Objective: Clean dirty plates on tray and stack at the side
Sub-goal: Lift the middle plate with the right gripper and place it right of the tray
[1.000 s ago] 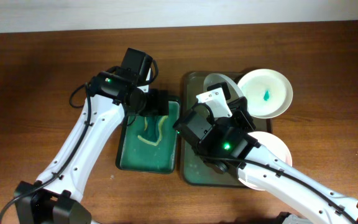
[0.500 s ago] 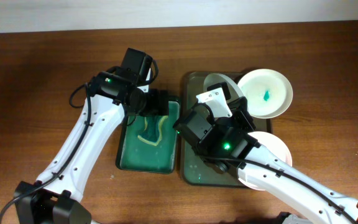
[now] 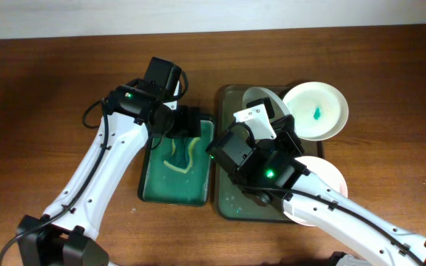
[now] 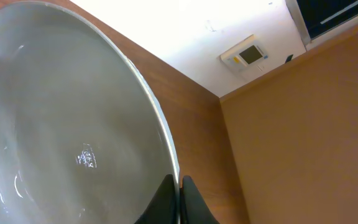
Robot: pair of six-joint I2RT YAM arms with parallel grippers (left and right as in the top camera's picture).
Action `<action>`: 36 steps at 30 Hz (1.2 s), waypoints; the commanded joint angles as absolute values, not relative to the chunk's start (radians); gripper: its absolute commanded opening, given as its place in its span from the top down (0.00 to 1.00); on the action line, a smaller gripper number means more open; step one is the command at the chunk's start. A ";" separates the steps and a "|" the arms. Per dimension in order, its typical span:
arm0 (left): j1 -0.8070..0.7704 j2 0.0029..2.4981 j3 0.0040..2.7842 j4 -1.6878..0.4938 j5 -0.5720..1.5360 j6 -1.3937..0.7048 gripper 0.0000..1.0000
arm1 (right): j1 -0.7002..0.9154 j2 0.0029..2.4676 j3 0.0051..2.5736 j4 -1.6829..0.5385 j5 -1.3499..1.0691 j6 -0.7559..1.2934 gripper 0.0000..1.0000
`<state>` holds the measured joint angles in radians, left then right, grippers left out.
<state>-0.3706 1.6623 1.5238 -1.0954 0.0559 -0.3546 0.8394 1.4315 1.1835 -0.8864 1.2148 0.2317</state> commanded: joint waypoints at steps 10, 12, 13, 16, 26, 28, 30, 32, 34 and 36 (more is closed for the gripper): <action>-0.370 1.650 1.530 -1.096 0.064 -0.343 0.01 | 0.751 1.428 1.194 -0.869 1.121 0.348 0.96; -0.370 1.650 1.530 -1.096 0.064 -0.343 0.01 | 0.580 1.427 1.196 -0.857 0.814 0.339 0.96; -0.370 1.650 1.530 -1.096 0.064 -0.343 0.01 | 0.527 1.425 1.196 -0.855 0.696 0.301 0.96; -0.370 1.650 1.530 -1.096 0.064 -0.343 0.00 | 0.268 1.417 1.212 -0.871 0.279 0.194 0.96; -0.370 1.650 1.530 -1.096 0.064 -0.343 0.01 | -0.812 1.542 1.203 -0.842 -0.173 0.430 0.96; -0.370 1.650 1.530 -1.096 0.064 -0.343 0.01 | -0.891 1.620 1.195 -0.855 -0.173 0.436 0.96; -0.370 1.650 1.530 -1.096 0.064 -0.343 0.01 | -0.897 1.682 1.192 -0.883 -0.173 0.423 0.96; -0.370 1.650 1.530 -1.096 0.064 -0.343 0.01 | -0.868 1.723 1.177 -0.887 -0.172 0.398 0.96; -0.370 1.650 1.530 -1.096 0.064 -0.343 0.01 | -0.841 1.729 1.172 -0.924 -0.133 0.398 0.95; -0.370 1.650 1.530 -1.096 0.064 -0.343 0.01 | -0.830 1.727 1.172 -0.944 -0.119 0.398 0.74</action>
<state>-0.3710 1.6623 1.5238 -1.0958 0.0563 -0.3546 -0.8429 1.7271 1.1759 -0.9287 -0.1387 0.4088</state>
